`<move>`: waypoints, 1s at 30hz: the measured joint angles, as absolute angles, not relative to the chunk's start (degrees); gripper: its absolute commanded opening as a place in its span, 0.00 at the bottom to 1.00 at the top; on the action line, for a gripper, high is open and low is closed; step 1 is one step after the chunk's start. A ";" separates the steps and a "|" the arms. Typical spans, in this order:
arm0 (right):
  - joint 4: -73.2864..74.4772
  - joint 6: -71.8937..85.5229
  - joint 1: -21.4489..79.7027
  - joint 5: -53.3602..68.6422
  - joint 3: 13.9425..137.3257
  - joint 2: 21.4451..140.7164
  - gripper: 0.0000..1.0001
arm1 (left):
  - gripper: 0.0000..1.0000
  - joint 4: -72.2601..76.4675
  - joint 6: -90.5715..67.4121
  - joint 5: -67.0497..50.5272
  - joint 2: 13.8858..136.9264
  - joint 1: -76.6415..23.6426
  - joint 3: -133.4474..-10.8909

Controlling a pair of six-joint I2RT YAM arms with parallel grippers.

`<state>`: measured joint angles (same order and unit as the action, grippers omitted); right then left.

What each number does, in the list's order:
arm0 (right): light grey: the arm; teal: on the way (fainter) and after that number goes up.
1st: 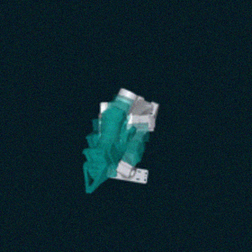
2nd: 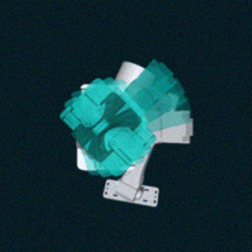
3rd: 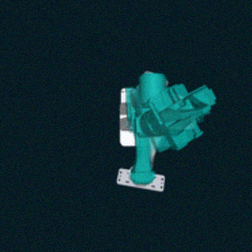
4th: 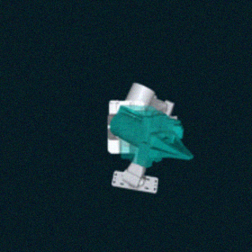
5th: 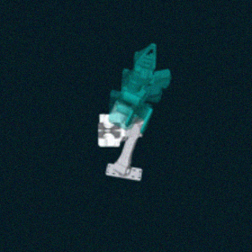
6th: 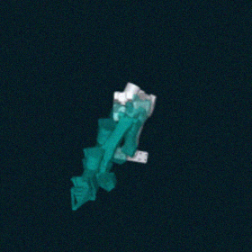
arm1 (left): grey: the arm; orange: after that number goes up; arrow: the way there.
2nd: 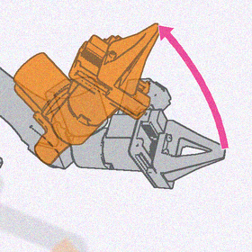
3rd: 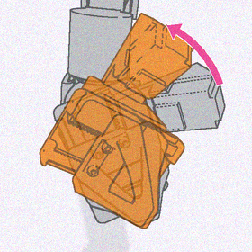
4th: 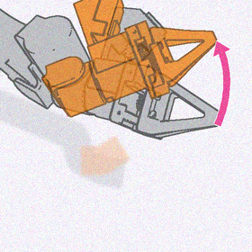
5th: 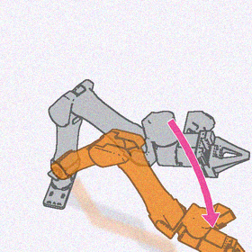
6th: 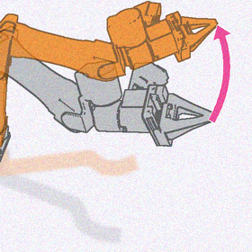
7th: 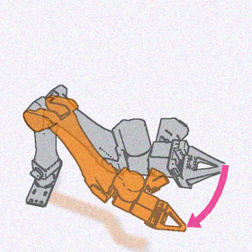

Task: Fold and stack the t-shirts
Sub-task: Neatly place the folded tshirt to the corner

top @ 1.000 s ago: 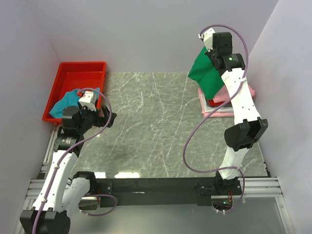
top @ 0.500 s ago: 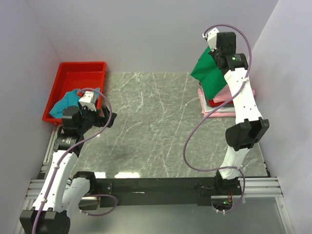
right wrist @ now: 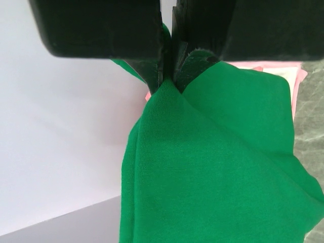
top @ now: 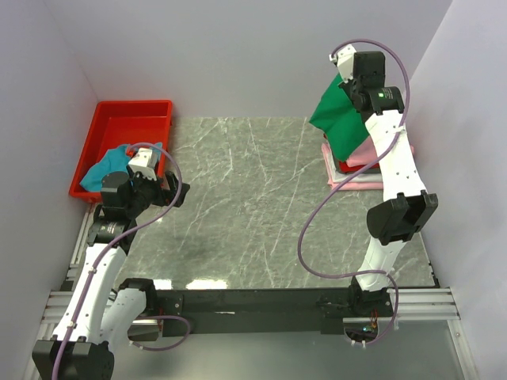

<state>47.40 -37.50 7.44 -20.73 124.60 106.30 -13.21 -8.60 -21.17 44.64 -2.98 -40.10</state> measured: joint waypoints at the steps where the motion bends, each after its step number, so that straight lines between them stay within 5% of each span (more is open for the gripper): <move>1: 47.24 -37.60 7.38 -20.60 124.60 106.30 0.00 | 0.99 -13.21 -8.60 -21.17 44.71 -2.98 -40.10; 30: 44.03 -40.38 1.52 -18.81 126.87 114.85 0.00 | 0.99 -13.21 -8.19 -21.15 46.28 -3.09 -40.10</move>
